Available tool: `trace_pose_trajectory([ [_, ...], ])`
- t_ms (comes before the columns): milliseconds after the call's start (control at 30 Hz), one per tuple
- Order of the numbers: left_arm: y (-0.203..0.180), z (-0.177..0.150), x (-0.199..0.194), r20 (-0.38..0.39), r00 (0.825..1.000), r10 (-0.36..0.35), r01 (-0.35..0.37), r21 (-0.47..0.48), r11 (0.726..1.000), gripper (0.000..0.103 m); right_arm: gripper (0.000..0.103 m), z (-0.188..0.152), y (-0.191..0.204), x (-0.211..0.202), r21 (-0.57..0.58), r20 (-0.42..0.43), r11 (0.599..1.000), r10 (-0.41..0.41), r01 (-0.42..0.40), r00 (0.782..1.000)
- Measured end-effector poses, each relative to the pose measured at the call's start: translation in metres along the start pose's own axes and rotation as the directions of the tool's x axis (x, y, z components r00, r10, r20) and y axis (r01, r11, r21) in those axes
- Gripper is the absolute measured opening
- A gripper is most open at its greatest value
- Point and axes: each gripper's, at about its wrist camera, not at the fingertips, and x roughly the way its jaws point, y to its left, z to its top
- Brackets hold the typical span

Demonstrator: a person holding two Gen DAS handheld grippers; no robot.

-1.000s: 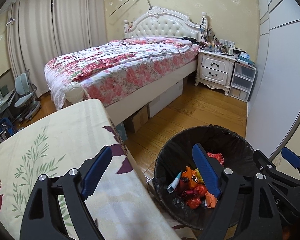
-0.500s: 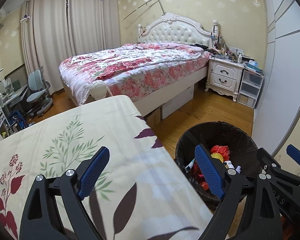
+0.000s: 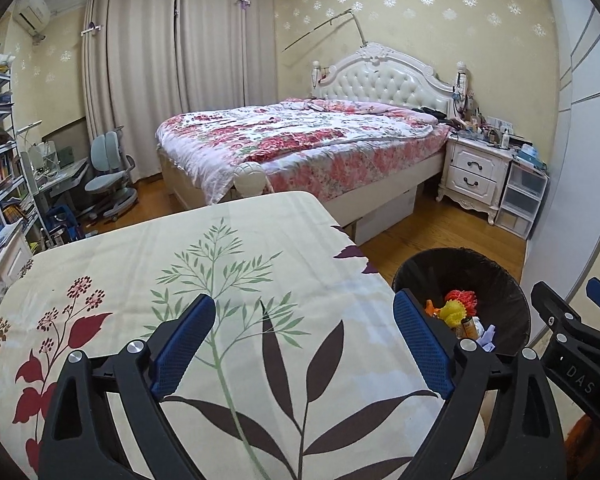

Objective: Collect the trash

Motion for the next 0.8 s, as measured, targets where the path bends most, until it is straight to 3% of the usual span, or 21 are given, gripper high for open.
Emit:
trace_pose_trajectory([
  [800,0.015,-0.004,-0.01,0.014,1.0,0.02,-0.02,-0.038,0.999,0.09,0.088,-0.002,0.017,-0.011,-0.036,0.028,0.999,0.023,-0.022,0.999],
])
